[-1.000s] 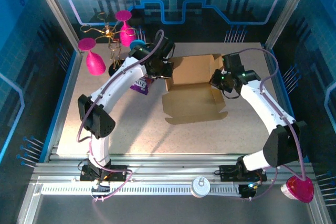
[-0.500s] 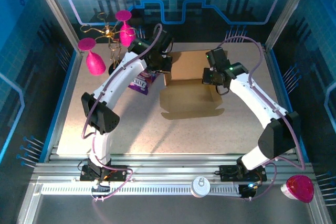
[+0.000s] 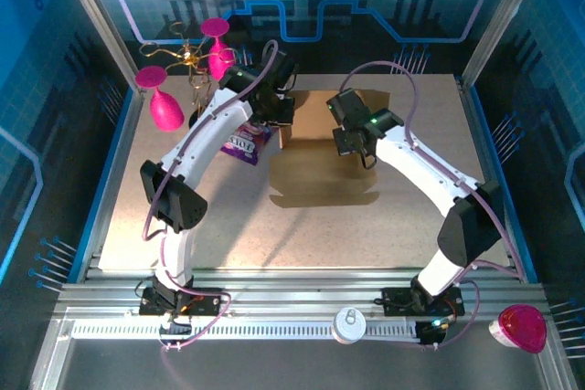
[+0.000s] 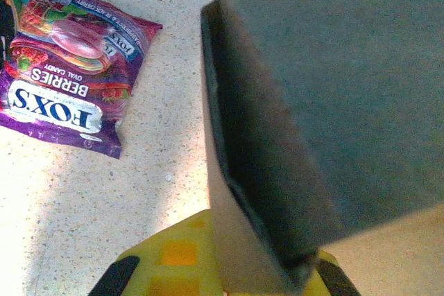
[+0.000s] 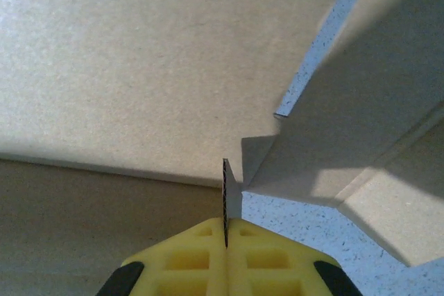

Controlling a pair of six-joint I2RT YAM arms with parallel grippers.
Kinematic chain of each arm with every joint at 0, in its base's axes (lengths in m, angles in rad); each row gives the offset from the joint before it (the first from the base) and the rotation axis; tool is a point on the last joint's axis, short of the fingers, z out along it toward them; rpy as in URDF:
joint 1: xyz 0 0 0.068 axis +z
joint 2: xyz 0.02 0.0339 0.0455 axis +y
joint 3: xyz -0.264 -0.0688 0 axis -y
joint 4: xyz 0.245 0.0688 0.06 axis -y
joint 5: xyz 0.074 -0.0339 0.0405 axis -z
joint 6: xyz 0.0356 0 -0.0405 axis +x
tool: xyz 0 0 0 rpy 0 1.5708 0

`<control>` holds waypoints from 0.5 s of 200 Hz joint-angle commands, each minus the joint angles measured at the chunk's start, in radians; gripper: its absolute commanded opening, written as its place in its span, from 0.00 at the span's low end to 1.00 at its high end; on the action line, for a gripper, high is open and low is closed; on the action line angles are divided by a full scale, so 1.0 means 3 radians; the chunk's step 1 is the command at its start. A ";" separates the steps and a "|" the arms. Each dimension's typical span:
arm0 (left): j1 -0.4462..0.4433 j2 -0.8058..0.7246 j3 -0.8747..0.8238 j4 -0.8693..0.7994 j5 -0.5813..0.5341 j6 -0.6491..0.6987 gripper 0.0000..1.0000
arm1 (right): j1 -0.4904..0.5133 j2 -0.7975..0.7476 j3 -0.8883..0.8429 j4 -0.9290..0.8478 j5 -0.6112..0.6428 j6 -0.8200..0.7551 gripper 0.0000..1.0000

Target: Fold the paper box

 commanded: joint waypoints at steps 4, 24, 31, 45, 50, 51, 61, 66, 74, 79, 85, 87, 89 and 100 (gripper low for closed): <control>-0.0050 0.0067 0.0076 0.0091 0.0306 0.0045 0.00 | 0.0268 0.0101 0.0248 0.0250 -0.0012 -0.0274 0.08; -0.0011 0.0061 0.0060 0.0121 0.0332 0.0059 0.00 | 0.0370 0.0148 0.0298 0.0276 0.0104 -0.0448 0.09; 0.0000 0.0062 0.0055 0.0136 0.0353 0.0067 0.00 | 0.0398 0.0168 0.0322 0.0278 0.0129 -0.0512 0.09; 0.0029 0.0052 0.0030 0.0176 0.0373 0.0083 0.00 | 0.0437 0.0201 0.0369 0.0277 0.0148 -0.0619 0.10; 0.0035 0.0047 0.0017 0.0190 0.0382 0.0088 0.00 | 0.0438 0.0212 0.0381 0.0278 0.0143 -0.0654 0.10; 0.0036 0.0044 0.0013 0.0192 0.0381 0.0088 0.00 | 0.0441 0.0213 0.0383 0.0275 0.0139 -0.0660 0.10; 0.0054 0.0032 -0.0024 0.0230 0.0416 0.0093 0.00 | 0.0450 0.0216 0.0403 0.0268 0.0117 -0.0720 0.12; 0.0062 0.0026 -0.0043 0.0252 0.0432 0.0098 0.00 | 0.0449 0.0220 0.0413 0.0259 0.0121 -0.0739 0.14; 0.0068 0.0012 -0.0074 0.0276 0.0432 0.0116 0.00 | 0.0450 0.0213 0.0425 0.0240 0.0135 -0.0766 0.16; 0.0073 -0.0001 -0.0099 0.0293 0.0427 0.0131 0.00 | 0.0448 0.0200 0.0434 0.0227 0.0116 -0.0773 0.18; 0.0080 -0.0017 -0.0134 0.0319 0.0433 0.0143 0.00 | 0.0441 0.0178 0.0442 0.0210 0.0062 -0.0794 0.22; 0.0084 -0.0026 -0.0149 0.0327 0.0441 0.0143 0.00 | 0.0441 0.0167 0.0447 0.0204 0.0041 -0.0795 0.24; 0.0089 -0.0032 -0.0164 0.0336 0.0449 0.0143 0.00 | 0.0438 0.0158 0.0456 0.0199 0.0016 -0.0799 0.25; 0.0121 -0.0074 -0.0236 0.0398 0.0501 0.0155 0.00 | 0.0430 0.0097 0.0545 0.0113 -0.0123 -0.0806 0.35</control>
